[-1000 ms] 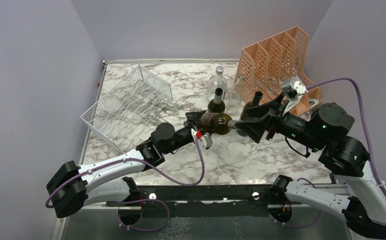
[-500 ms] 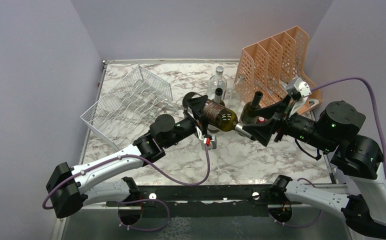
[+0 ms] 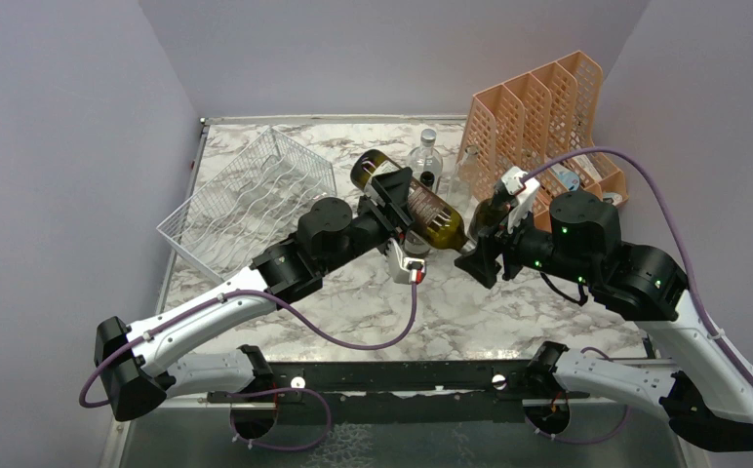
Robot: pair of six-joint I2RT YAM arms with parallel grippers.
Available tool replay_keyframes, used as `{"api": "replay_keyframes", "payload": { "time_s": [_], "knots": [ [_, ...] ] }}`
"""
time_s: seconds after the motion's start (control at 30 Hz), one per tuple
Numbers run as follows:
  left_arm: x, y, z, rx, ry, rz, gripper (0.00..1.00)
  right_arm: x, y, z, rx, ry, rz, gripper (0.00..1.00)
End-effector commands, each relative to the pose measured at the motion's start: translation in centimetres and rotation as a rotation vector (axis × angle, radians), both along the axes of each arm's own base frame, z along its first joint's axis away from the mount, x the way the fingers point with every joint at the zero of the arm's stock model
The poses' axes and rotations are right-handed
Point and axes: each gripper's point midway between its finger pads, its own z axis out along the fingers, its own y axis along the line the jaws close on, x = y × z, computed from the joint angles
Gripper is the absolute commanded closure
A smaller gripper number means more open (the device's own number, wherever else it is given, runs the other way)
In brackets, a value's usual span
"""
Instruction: Put the wine bottle on the wine rack
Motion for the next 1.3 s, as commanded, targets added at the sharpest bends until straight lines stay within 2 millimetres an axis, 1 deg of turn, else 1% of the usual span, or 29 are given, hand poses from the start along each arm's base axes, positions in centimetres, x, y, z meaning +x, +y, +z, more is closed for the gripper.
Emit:
{"api": "replay_keyframes", "payload": {
  "time_s": [0.0, 0.17, 0.27, 0.33, 0.43, 0.5, 0.53, 0.6, 0.67, 0.7, 0.73, 0.77, 0.8, 0.83, 0.87, 0.9, 0.93, 0.97, 1.1, 1.17, 1.27],
  "knots": [
    [0.2, 0.8, 5.2, -0.034, -0.148, 0.038, 1.0, 0.4, 1.2, -0.7, -0.002, 0.017, 0.021, 0.34],
    [-0.6, 0.6, 5.4, -0.063, -0.13, -0.005, 1.0, 1.0, 2.8, -2.0, -0.012, 0.051, 0.047, 0.37],
    [-0.9, 0.7, 5.6, -0.075, -0.126, -0.018, 1.0, 1.1, 3.4, -2.9, -0.015, 0.074, 0.052, 0.39],
    [-1.0, 0.8, 5.7, -0.081, -0.124, -0.018, 1.0, 1.2, 3.6, -3.5, -0.015, 0.087, 0.048, 0.41],
    [-1.2, 0.8, 5.8, -0.088, -0.12, -0.025, 1.0, 1.3, 3.8, -4.3, -0.022, 0.111, 0.043, 0.47],
    [-1.1, 0.9, 5.8, -0.088, -0.121, -0.02, 1.0, 1.3, 3.9, -4.8, -0.031, 0.127, 0.043, 0.55],
    [-1.1, 1.0, 5.8, -0.088, -0.121, -0.016, 1.0, 1.3, 4.0, -5.1, -0.035, 0.133, 0.041, 0.6],
    [-1.0, 1.0, 5.7, -0.086, -0.119, -0.011, 1.0, 1.5, 4.0, -5.5, -0.044, 0.139, 0.036, 0.75],
    [-1.0, 1.0, 5.8, -0.088, -0.121, -0.009, 1.0, 1.8, 4.0, -5.7, -0.05, 0.137, 0.024, 0.96],
    [-1.0, 1.1, 5.8, -0.087, -0.121, -0.007, 1.0, 1.9, 4.0, -5.7, -0.051, 0.134, 0.016, 0.98],
    [-1.0, 1.1, 5.8, -0.086, -0.122, -0.007, 1.0, 2.1, 3.9, -5.6, -0.05, 0.126, 0.006, 0.99],
    [-0.9, 1.1, 5.6, -0.083, -0.122, -0.006, 0.91, 2.3, 3.9, -5.4, -0.045, 0.118, -0.001, 0.99],
    [-1.0, 1.1, 5.7, -0.086, -0.124, -0.008, 0.75, 2.5, 3.9, -5.1, -0.037, 0.105, -0.009, 0.99],
    [-1.0, 1.1, 5.7, -0.087, -0.127, -0.011, 0.61, 2.7, 3.8, -4.8, -0.028, 0.093, -0.02, 0.99],
    [-1.0, 1.0, 5.6, -0.09, -0.13, -0.012, 0.49, 2.9, 3.8, -4.4, -0.018, 0.078, -0.032, 0.99],
    [-1.1, 1.0, 5.6, -0.106, -0.136, -0.015, 0.38, 3.2, 3.7, -4.0, -0.006, 0.062, -0.041, 0.99],
    [-1.2, 1.0, 5.6, -0.119, -0.139, -0.018, 0.11, 3.4, 3.6, -3.5, 0.009, 0.044, -0.055, 0.99],
    [-1.3, 1.0, 5.7, -0.131, -0.147, -0.022, 0.02, 3.6, 3.5, -3.0, 0.022, 0.03, -0.066, 0.99],
    [-1.5, 1.1, 6.0, -0.157, -0.166, -0.027, 0.01, 4.3, 3.3, -1.3, 0.072, -0.014, -0.111, 0.99],
    [-1.6, 1.1, 5.9, -0.15, -0.16, -0.031, 0.01, 4.6, 3.3, -0.8, 0.095, -0.015, -0.14, 0.99],
    [-2.1, 1.1, 6.0, -0.15, -0.147, -0.057, 0.01, 4.7, 3.7, -0.6, 0.116, 0.001, -0.144, 0.99]
  ]
}}
